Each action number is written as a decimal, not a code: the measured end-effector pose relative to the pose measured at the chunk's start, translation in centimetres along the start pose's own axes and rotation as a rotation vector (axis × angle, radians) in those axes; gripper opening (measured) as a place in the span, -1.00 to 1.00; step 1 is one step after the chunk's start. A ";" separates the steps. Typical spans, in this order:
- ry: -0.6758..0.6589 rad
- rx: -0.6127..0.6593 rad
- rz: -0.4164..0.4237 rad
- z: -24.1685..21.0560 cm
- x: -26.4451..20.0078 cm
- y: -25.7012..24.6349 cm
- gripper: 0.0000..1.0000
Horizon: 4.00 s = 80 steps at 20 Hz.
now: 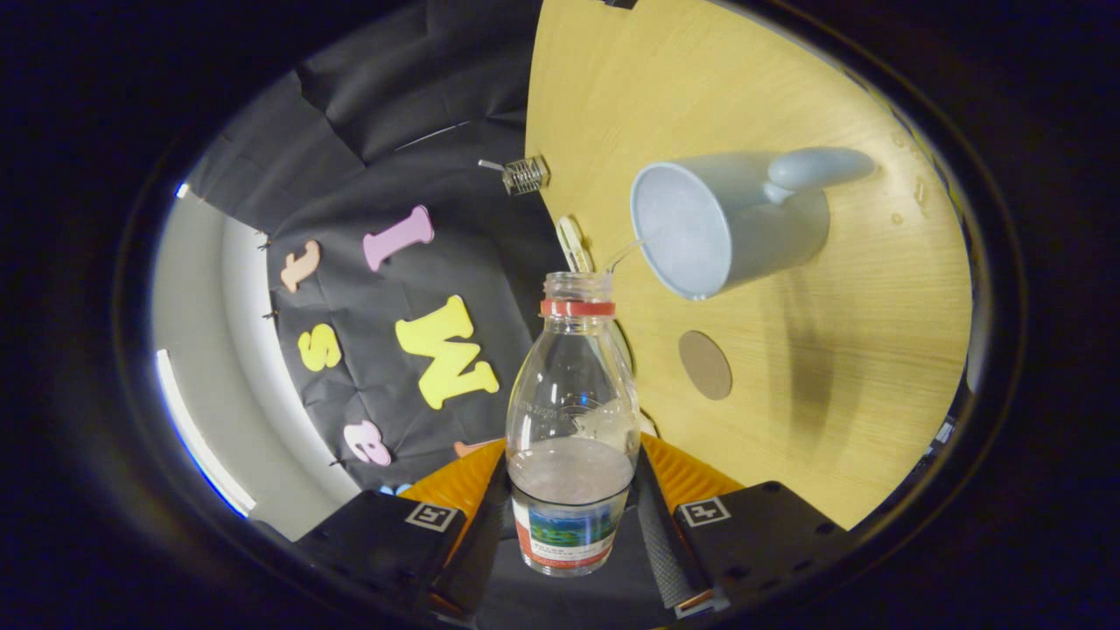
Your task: Take the bottle from table, then pour the juice into the cup, finally place the bottle on the coaster
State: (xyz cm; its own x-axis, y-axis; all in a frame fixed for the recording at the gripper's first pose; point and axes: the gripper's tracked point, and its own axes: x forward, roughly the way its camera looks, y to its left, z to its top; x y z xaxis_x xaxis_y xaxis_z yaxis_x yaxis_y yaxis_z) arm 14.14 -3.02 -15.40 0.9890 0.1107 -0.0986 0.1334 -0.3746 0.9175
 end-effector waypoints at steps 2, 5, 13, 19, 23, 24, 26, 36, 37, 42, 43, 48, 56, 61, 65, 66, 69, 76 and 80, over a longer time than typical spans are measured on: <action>0.006 0.009 0.002 -0.2 0.0 0.3 0.54; 0.015 0.038 0.006 -0.8 0.0 0.7 0.54; 0.037 0.083 0.038 -2.5 0.0 3.5 0.54; 0.049 0.132 0.069 -2.7 -0.7 6.1 0.54; 0.043 0.193 0.080 -2.0 -0.5 7.4 0.54; 0.044 0.208 0.083 -1.9 -0.6 7.7 0.54; 0.055 0.228 0.083 -2.1 -0.4 8.3 0.53; 0.081 0.261 0.110 -2.8 -1.1 10.5 0.54; 0.075 0.264 0.112 -2.6 -1.0 10.3 0.54; 0.072 0.245 0.102 -2.5 -0.4 9.0 0.53; 0.066 0.241 0.091 -2.3 -0.1 8.3 0.54; 0.045 0.248 0.047 -1.5 1.1 5.0 0.54; 0.001 -0.116 0.079 -2.2 2.8 5.9 0.53; -0.022 -0.497 -0.009 -1.5 2.9 3.7 0.54; -0.032 -0.699 0.004 -0.7 3.0 2.1 0.54; -0.035 -0.731 0.012 -0.6 2.9 1.8 0.54; -0.046 -0.915 0.022 0.3 3.5 1.5 0.54; -0.090 -1.419 0.068 -0.2 2.4 4.7 0.55; -0.083 -1.656 0.125 -1.7 2.5 6.5 0.56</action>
State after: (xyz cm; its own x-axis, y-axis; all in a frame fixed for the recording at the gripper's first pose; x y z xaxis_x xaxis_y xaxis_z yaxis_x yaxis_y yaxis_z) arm 17.34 -3.61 -9.05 0.9953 0.0905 0.0334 -0.0964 0.9478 0.3039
